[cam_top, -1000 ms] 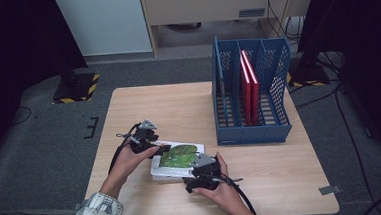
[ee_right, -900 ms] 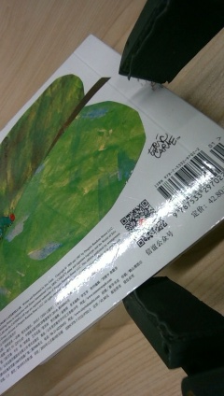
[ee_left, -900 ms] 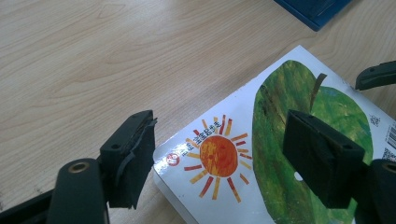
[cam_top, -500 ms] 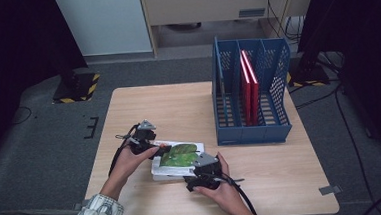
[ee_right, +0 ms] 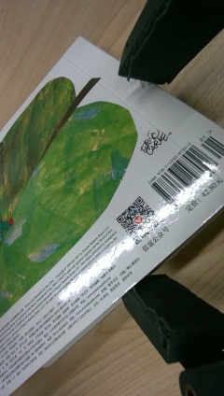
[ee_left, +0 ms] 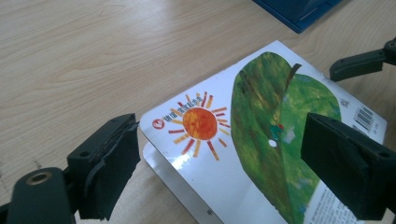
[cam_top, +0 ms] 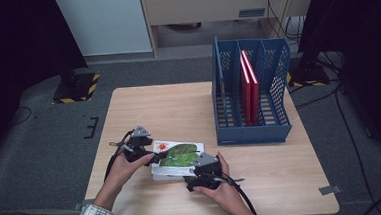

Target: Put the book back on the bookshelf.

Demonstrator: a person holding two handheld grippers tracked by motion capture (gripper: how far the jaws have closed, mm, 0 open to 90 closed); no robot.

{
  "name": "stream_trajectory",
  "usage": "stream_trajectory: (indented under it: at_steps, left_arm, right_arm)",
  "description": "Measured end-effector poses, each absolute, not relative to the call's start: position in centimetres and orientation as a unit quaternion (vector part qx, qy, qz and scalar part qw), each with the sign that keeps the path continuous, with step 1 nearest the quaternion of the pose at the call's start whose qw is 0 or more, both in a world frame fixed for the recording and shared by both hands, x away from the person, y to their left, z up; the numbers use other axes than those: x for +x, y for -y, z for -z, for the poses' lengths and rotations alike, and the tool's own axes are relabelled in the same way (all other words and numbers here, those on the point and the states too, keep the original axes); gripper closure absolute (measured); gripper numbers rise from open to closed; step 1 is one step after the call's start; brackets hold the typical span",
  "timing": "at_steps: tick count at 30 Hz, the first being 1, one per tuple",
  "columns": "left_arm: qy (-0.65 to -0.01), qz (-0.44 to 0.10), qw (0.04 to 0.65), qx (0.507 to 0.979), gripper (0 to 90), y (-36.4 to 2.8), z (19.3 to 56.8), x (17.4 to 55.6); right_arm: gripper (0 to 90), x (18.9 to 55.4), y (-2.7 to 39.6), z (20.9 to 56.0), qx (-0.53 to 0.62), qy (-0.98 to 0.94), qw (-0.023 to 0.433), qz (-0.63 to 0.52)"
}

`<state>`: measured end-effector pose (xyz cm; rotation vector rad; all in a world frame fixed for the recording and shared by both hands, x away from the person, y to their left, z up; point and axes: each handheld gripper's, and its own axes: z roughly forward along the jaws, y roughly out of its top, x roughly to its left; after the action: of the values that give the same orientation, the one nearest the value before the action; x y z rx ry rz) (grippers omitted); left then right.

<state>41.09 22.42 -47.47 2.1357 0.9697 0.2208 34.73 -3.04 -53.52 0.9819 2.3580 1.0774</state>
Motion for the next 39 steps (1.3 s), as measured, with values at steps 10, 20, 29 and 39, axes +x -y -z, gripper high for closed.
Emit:
stream_trajectory:
  at_steps: [10,20,29,39]
  left_arm:
    - [-0.384,-0.069,0.382,0.838,10.7,-23.1,48.6,40.1]
    - [-0.381,-0.052,0.38,0.841,11.6,-22.9,49.4,39.6]
    - [-0.382,-0.035,0.383,0.84,12.5,-22.8,50.0,39.5]
    - [-0.36,-0.023,0.39,0.847,14.4,-22.5,50.2,39.3]
  right_arm:
    - [1.3,34.8,3.0,53.6,0.349,-0.837,0.183,-0.38]
    - [1.3,34.8,3.0,53.6,0.352,-0.836,0.181,-0.381]
    - [1.4,34.8,3.1,53.6,0.351,-0.836,0.18,-0.381]
    - [1.3,34.9,3.1,53.6,0.35,-0.837,0.179,-0.38]
